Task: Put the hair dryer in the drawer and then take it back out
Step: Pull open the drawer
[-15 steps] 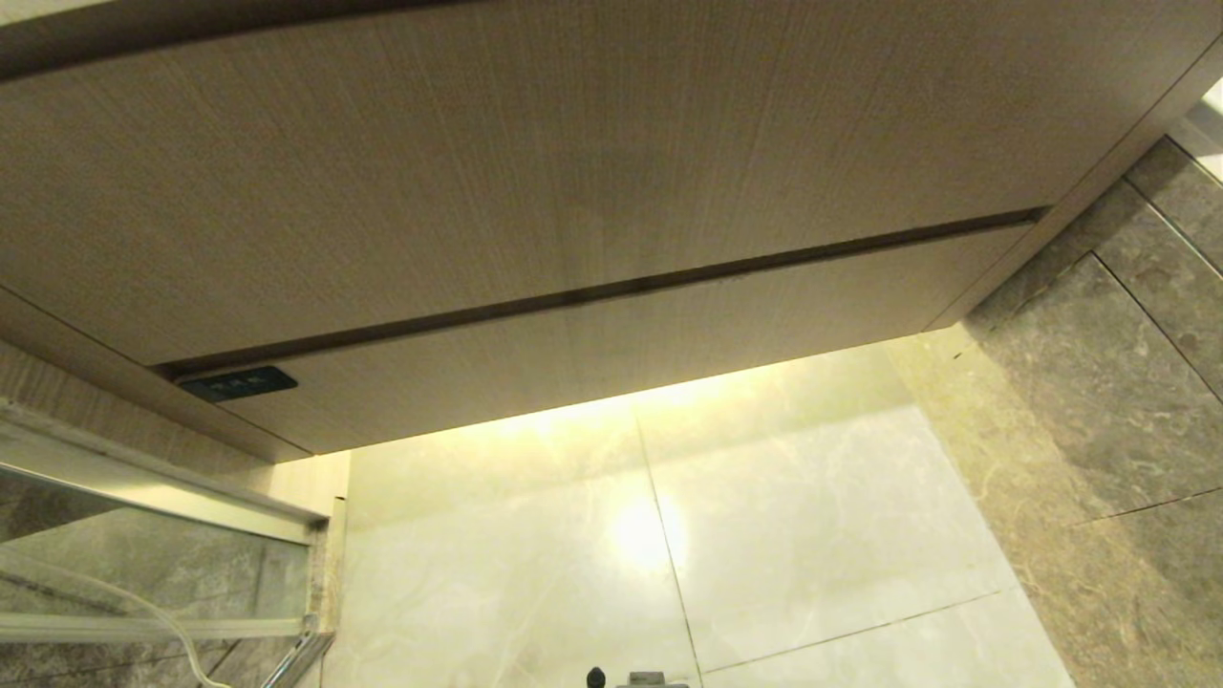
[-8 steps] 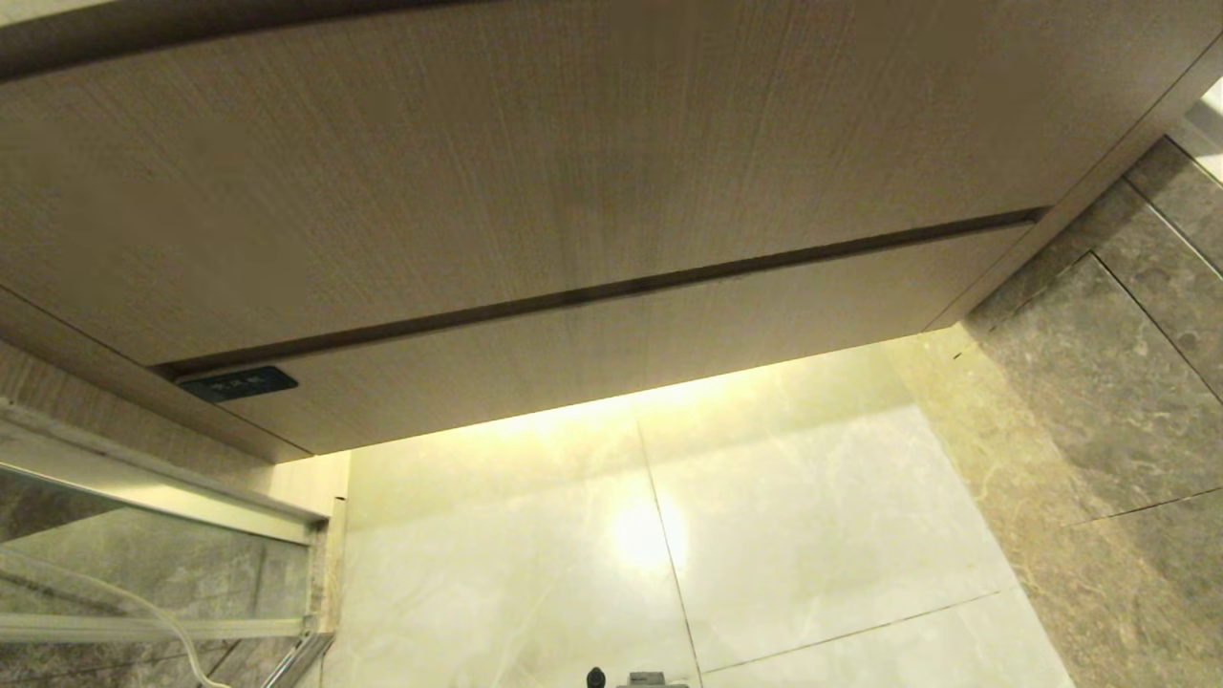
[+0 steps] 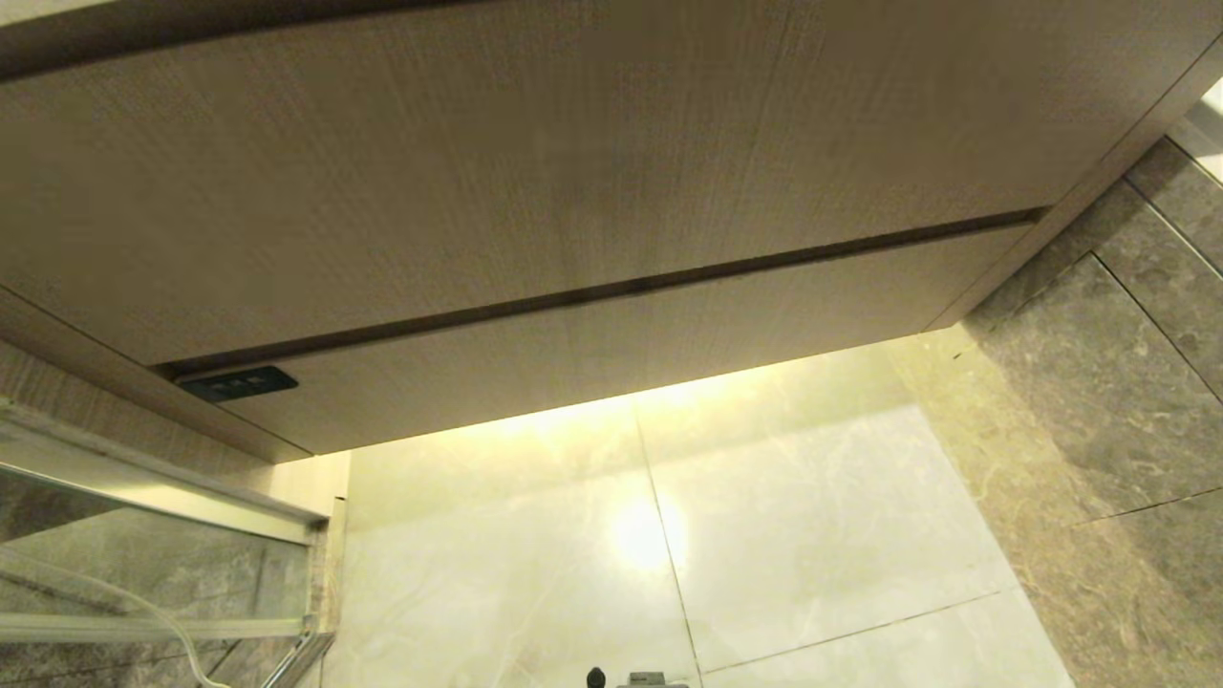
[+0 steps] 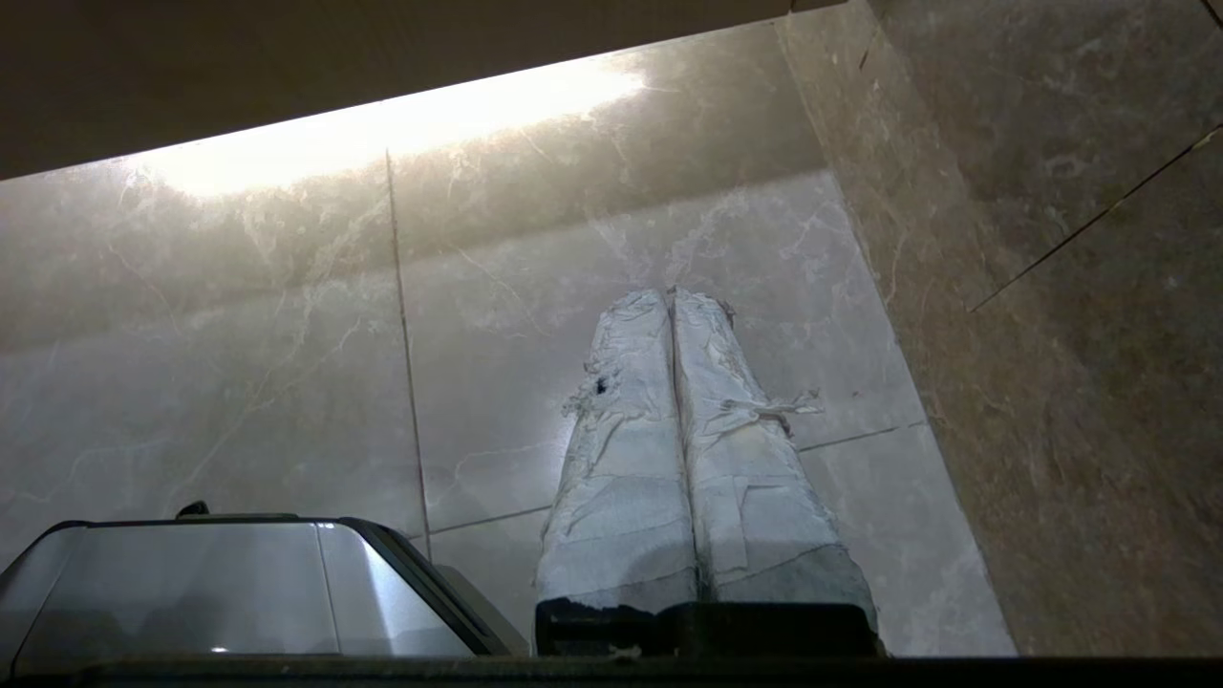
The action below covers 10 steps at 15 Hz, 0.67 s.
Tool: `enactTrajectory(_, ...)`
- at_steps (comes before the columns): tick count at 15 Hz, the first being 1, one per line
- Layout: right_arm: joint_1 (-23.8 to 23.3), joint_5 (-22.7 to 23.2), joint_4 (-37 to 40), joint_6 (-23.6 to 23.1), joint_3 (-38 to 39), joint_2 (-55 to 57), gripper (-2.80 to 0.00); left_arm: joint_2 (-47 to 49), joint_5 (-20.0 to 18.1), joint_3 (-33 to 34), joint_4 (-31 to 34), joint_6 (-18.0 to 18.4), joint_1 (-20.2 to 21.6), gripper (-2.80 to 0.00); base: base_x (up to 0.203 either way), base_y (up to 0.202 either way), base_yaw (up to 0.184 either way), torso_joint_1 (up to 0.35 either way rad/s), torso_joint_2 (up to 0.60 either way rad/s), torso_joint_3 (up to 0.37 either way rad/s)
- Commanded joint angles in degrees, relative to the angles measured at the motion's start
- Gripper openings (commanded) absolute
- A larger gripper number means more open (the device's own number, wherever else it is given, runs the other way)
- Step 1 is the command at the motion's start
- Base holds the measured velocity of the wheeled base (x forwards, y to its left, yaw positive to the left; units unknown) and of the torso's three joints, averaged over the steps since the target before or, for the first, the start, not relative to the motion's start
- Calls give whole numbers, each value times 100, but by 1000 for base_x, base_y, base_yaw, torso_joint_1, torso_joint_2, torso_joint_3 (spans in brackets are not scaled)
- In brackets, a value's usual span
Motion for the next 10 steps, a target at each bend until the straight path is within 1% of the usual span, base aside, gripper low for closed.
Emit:
enactTrajectory(1, 2, 9, 2, -9, 18, 9, -280, 0, 0, 8, -1, 0, 0, -280, 0, 0, 0, 0, 0, 0)
enactTrajectory(5, 2, 26, -7, -71, 18, 9, -280, 0, 0, 7, -1, 0, 0, -280, 0, 0, 0, 0, 0, 0)
enactTrajectory(10, 2, 9, -2, -9, 18, 9, -280, 0, 0, 9, -1, 0, 0, -280, 0, 0, 0, 0, 0, 0)
